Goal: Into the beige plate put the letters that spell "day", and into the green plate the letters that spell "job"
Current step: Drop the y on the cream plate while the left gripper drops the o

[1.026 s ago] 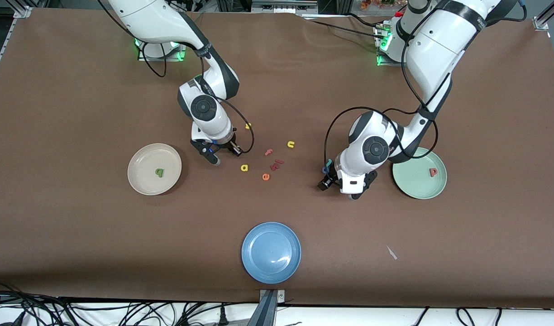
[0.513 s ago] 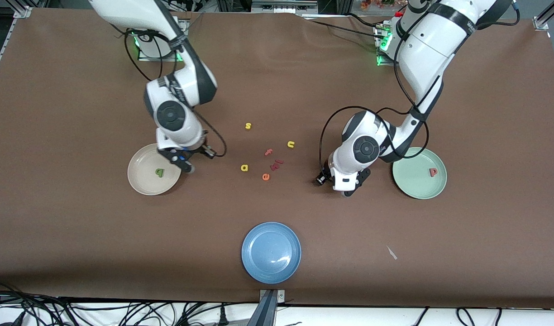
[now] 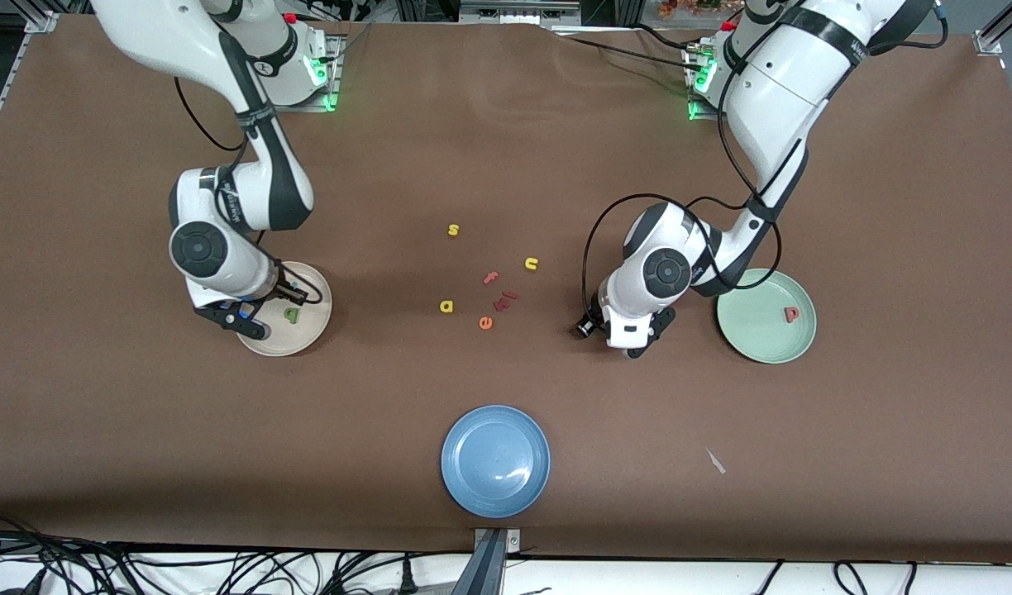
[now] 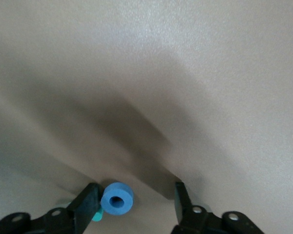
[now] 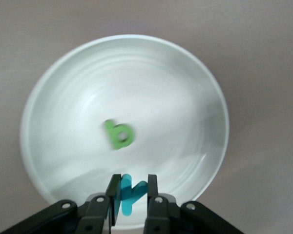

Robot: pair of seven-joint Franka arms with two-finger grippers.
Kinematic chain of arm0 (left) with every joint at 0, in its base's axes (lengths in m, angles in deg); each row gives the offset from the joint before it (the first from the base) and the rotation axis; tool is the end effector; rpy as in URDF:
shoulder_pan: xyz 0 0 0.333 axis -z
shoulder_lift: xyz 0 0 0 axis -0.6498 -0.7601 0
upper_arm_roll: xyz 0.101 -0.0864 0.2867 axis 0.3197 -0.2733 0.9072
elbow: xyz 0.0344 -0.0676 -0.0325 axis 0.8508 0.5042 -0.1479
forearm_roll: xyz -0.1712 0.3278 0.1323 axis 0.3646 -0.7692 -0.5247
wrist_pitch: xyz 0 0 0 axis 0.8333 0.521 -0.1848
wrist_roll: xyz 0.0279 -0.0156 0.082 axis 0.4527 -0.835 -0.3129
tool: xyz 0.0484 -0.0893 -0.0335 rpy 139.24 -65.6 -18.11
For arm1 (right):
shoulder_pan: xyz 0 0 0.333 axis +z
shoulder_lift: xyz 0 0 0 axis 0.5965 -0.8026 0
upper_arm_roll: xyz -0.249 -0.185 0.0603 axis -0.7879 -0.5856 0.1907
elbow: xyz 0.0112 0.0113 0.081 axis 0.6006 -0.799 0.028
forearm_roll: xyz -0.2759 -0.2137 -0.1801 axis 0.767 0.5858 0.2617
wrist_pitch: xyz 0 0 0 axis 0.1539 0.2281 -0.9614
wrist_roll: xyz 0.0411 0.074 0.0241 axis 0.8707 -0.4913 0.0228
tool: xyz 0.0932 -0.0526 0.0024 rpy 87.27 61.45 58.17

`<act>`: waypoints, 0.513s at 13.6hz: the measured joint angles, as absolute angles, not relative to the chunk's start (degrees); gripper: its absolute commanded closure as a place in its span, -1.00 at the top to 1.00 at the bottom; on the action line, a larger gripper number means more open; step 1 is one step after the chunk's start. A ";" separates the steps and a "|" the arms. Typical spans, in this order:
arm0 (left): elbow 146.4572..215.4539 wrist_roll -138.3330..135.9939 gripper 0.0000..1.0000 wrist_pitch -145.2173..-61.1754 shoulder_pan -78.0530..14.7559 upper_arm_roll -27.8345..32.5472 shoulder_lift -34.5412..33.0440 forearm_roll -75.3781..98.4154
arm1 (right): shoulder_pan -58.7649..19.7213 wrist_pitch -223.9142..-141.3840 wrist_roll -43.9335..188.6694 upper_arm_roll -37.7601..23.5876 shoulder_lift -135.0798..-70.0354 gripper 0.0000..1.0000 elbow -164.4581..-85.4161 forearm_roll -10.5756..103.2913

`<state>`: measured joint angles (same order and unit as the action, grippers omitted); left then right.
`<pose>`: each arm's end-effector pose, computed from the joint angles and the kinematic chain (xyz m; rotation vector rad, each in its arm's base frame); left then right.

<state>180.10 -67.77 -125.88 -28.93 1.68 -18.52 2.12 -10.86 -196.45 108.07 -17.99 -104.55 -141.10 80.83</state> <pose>0.5846 -0.3222 0.1657 2.7489 1.1969 -0.2658 0.5775 0.0996 0.2266 2.9310 -0.5726 -0.2030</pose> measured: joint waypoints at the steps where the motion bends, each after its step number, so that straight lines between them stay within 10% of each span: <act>1: 180.07 -67.94 -0.11 -125.88 -28.76 1.68 -18.52 2.12 | -11.97 -197.92 106.41 -18.01 -105.11 0.99 -142.28 80.61; 7: 179.45 -68.52 -0.77 -125.78 -28.42 1.67 -18.15 2.12 | -12.30 -197.80 105.22 -16.31 -103.87 1.00 -142.45 78.91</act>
